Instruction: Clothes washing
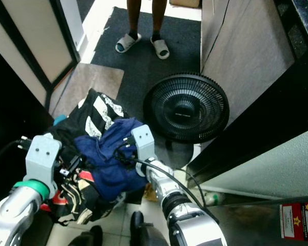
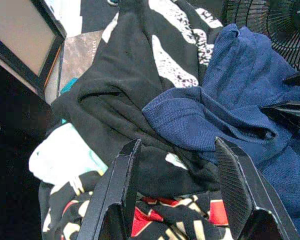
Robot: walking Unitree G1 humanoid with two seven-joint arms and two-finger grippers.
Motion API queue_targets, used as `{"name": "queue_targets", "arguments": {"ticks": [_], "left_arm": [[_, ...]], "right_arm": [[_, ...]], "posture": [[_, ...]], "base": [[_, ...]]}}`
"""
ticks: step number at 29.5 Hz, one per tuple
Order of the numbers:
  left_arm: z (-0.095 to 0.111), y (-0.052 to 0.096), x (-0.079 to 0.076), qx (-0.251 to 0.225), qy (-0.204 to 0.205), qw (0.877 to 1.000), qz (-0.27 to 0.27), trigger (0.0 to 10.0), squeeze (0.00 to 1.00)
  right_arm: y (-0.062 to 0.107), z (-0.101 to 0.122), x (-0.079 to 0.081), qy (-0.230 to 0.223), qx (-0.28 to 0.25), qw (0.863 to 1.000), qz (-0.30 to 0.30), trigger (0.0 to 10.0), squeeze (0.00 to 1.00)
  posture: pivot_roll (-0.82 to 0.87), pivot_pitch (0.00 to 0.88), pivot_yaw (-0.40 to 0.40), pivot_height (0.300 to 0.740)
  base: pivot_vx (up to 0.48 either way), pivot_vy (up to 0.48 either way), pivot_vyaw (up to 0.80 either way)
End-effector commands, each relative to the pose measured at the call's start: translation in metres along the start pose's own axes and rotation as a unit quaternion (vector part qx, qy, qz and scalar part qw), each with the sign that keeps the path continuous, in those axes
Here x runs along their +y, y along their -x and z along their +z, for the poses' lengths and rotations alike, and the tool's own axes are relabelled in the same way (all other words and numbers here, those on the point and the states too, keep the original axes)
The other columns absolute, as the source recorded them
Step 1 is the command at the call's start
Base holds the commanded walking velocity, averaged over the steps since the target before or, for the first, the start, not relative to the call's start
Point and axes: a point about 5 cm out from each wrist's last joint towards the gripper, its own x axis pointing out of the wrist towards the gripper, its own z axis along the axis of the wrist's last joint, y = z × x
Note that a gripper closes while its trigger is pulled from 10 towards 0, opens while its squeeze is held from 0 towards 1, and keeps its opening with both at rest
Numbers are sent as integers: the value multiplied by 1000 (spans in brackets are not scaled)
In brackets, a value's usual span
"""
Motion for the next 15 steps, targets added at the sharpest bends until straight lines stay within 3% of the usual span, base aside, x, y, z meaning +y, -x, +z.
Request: {"name": "queue_targets", "arguments": {"ticks": [1, 15], "left_arm": [[-8, 5, -1, 21, 0, 1000, 1, 10000, 0], [-6, 8, 0, 29, -2, 1000, 0, 10000, 0]], "right_arm": [[7, -26, 5, -22, 44, 999, 5, 0, 0], [15, -43, 12, -76, 48, 995, 40, 0, 0]], "posture": [[186, 431, 28, 740], [185, 450, 42, 740]], "base": [[0, 0, 0], [0, 0, 0]]}}
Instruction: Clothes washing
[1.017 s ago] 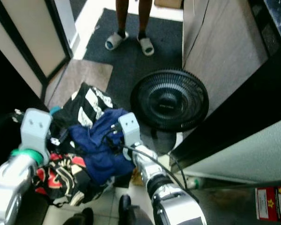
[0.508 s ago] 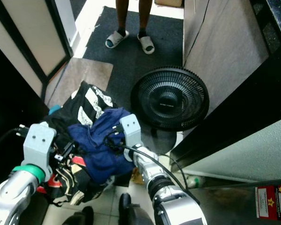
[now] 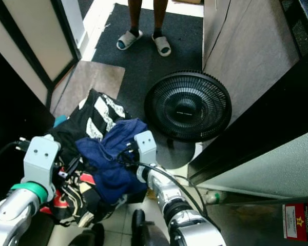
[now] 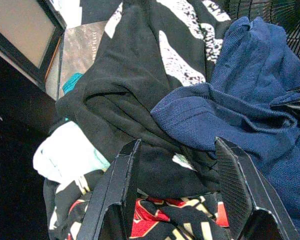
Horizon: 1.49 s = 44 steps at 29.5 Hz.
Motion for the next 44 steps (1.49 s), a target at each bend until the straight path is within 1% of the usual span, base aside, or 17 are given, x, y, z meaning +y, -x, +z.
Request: {"name": "queue_targets", "arguments": {"ticks": [1, 16, 18, 20, 21, 23, 25, 27, 28, 29, 30, 32, 34, 36, 40, 41, 44], "left_arm": [[-6, 5, 0, 17, -2, 1000, -1, 10000, 0], [-4, 1, -3, 15, -3, 1000, -4, 10000, 0], [-4, -2, -3, 13, -3, 1000, -3, 10000, 0], [-4, -2, -3, 13, -3, 1000, -3, 10000, 0], [-3, -6, -2, 9, -4, 1000, -1, 10000, 0], [-3, -6, -2, 9, -4, 1000, -1, 10000, 0], [-1, -10, -1, 4, -5, 1000, -1, 10000, 0], [-1, -10, -1, 4, -5, 1000, -1, 10000, 0], [0, -13, -1, 0, -5, 1000, -3, 10000, 0], [0, -13, -1, 0, -5, 1000, -3, 10000, 0], [3, -16, -2, -5, -5, 1000, -5, 10000, 0], [8, -24, -1, -17, -4, 1000, -7, 10000, 0], [11, -26, -1, -21, -3, 1000, -8, 10000, 0], [22, -33, 1, -37, 7, 999, -5, 10000, 0], [35, -38, 3, -56, 16, 998, -2, 10000, 0], [54, -42, 5, -86, 24, 996, -3, 10000, 0], [69, -45, 7, -109, 29, 994, 0, 10000, 0]], "right_arm": [[10, -30, 4, -38, 43, 998, 4, 0, 0], [14, -8, -1, -81, -58, 994, 39, 0, 0], [17, 9, -5, -79, -108, 990, 40, 0, 0], [17, 9, -5, -79, -108, 990, 40, 0, 0], [28, 49, -11, -65, -200, 977, 38, 0, 0], [28, 49, -11, -65, -200, 977, 38, 0, 0], [41, 86, -15, -45, -268, 962, 31, 0, 0], [41, 86, -15, -45, -268, 962, 31, 0, 0], [51, 108, -17, -34, -304, 952, 25, 0, 0], [51, 108, -17, -34, -304, 952, 25, 0, 0], [60, 128, -20, -20, -335, 942, 14, 9882, 0], [77, 159, -26, 6, -383, 924, -10, 10000, 0], [81, 167, -27, 14, -395, 918, -18, 10000, 0], [94, 188, -31, 27, -427, 903, -45, 10000, 0], [107, 203, -31, 32, -450, 890, -64, 10000, 0], [122, 216, -29, 39, -469, 877, -91, 10000, 0], [130, 220, -30, 51, -474, 872, -114, 10000, 0]], "posture": [[182, 449, 44, 740], [176, 430, 44, 740], [171, 408, 46, 740], [171, 408, 46, 740], [156, 384, 51, 740], [156, 384, 51, 740], [149, 369, 56, 740], [149, 369, 56, 740], [138, 351, 63, 740], [138, 351, 63, 740], [131, 333, 69, 740], [121, 297, 79, 740], [121, 297, 79, 740], [112, 264, 86, 740], [106, 239, 88, 740], [100, 215, 87, 740], [91, 186, 87, 740]], "base": [[0, 0, 0], [0, 0, 0], [0, 0, 0], [0, 0, 0], [0, 0, 0], [0, 0, 0], [0, 0, 0], [0, 0, 0], [0, 0, 0], [0, 0, 0], [0, 0, 0], [0, 0, 0], [0, 0, 0], [0, 0, 0], [0, 0, 0], [0, 0, 0], [0, 0, 0]]}}
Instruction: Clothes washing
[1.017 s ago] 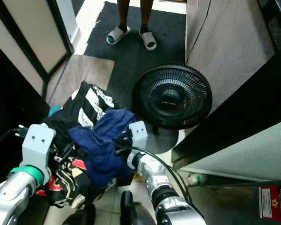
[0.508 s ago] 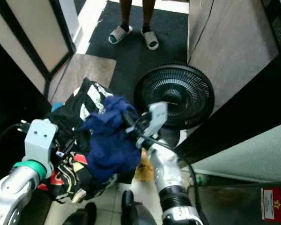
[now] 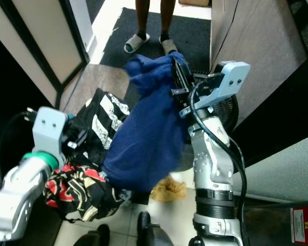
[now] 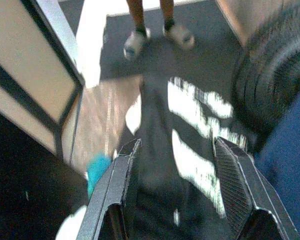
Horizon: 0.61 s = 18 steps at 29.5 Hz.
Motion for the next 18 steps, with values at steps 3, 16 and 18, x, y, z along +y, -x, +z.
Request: {"name": "queue_targets", "arguments": {"ticks": [3, 16, 18], "left_arm": [[7, -2, 2, -11, 19, 1000, 5, 10000, 0], [16, -17, -12, -31, 34, 999, -20, 10000, 0], [16, -17, -13, -30, 34, 999, -21, 10000, 0]], "right_arm": [[3, 19, -5, 29, -28, 999, -27, 10000, 0], [14, 13, -27, 51, 3, 990, -128, 10000, 0], [9, 21, -28, 53, -11, 990, -127, 10000, 0]], "posture": [[80, 160, 85, 740], [31, 116, 106, 740], [31, 116, 106, 740]], "base": [[0, 0, 0], [0, 0, 0], [0, 0, 0]]}}
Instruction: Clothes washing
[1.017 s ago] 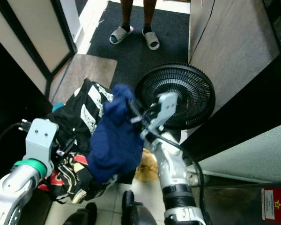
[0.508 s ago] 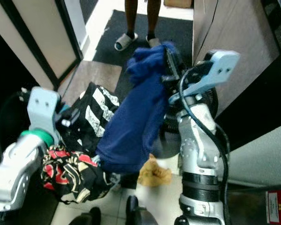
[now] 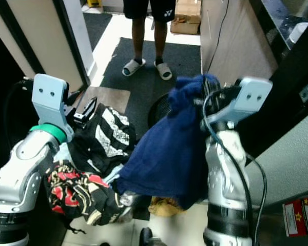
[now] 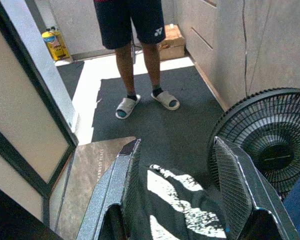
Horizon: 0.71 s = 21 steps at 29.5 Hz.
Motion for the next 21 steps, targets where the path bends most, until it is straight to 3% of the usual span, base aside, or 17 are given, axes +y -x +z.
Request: {"name": "queue_targets", "arguments": {"ticks": [1, 2, 3, 4, 5, 6, 7, 9, 12, 14, 16, 17, 18, 19, 20, 21], "left_arm": [[-9, 2, 0, 15, -1, 1000, -1, 10000, 0], [-10, 1, 0, 16, 0, 1000, -1, 10000, 0], [-10, 1, 0, 16, 0, 1000, -1, 10000, 0], [-11, 2, 0, 17, -1, 1000, -1, 10000, 0], [-11, 2, 0, 17, -1, 1000, -1, 10000, 0], [-12, 2, 0, 17, -1, 1000, 0, 10000, 0], [-12, 2, 0, 17, -1, 1000, 0, 10000, 0], [-13, 3, 2, 17, -2, 1000, 4, 10000, 0], [-13, 3, 3, 17, -2, 1000, 6, 10000, 0], [-13, 3, 4, 17, -3, 1000, 9, 10000, 0], [-13, 4, 5, 17, -3, 1000, 12, 10000, 0], [-13, 4, 5, 17, -3, 1000, 12, 10000, 0], [-13, 4, 5, 16, -4, 1000, 14, 10000, 0], [-13, 4, 5, 16, -4, 1000, 14, 10000, 0], [-13, 4, 6, 15, -4, 1000, 15, 10000, 0], [-13, 5, 6, 15, -5, 1000, 16, 10000, 0]], "right_arm": [[-7, 21, -1, 1, -45, 999, -2, 10000, 0], [-17, 40, 0, 8, -83, 997, 7, 10000, 0], [-17, 40, 0, 8, -83, 997, 7, 10000, 0], [-26, 65, 0, 25, -130, 991, 12, 10000, 0], [-26, 65, 0, 25, -130, 991, 12, 10000, 0], [-32, 87, 0, 43, -174, 984, 12, 10000, 0], [-32, 87, 0, 43, -174, 984, 12, 10000, 0], [-34, 113, -4, 87, -228, 970, 1, 10000, 0], [-34, 116, -6, 104, -232, 967, -6, 10000, 0], [-32, 107, -8, 122, -213, 969, -6, 10000, 0], [-20, 47, -13, 140, -94, 986, -5, 10000, 0], [-20, 47, -13, 140, -94, 986, -5, 10000, 0], [-7, 13, -13, 139, -28, 990, 0, 10000, 0], [-7, 13, -13, 139, -28, 990, 0, 10000, 0], [8, -18, -10, 118, 29, 993, 2, 10000, 0], [18, -35, -7, 102, 60, 993, 3, 10000, 0]], "posture": [[30, 112, 106, 740], [33, 100, 104, 740], [33, 100, 104, 740], [35, 96, 103, 740], [35, 96, 103, 740], [36, 91, 102, 740], [36, 91, 102, 740], [40, 88, 97, 740], [40, 88, 97, 740], [46, 88, 92, 740], [52, 88, 88, 740], [52, 88, 88, 740], [56, 86, 86, 740], [56, 86, 86, 740], [56, 86, 86, 740], [59, 82, 87, 740]], "base": [[0, 0, 0], [0, 0, 0], [0, 0, 0], [0, 0, 0], [0, 0, 0], [0, 0, 0], [0, 0, 0], [0, 0, 0], [0, 0, 0], [0, 0, 0], [0, 0, 0], [0, 0, 0], [0, 0, 0], [0, 0, 0], [0, 0, 0], [0, 0, 0]]}}
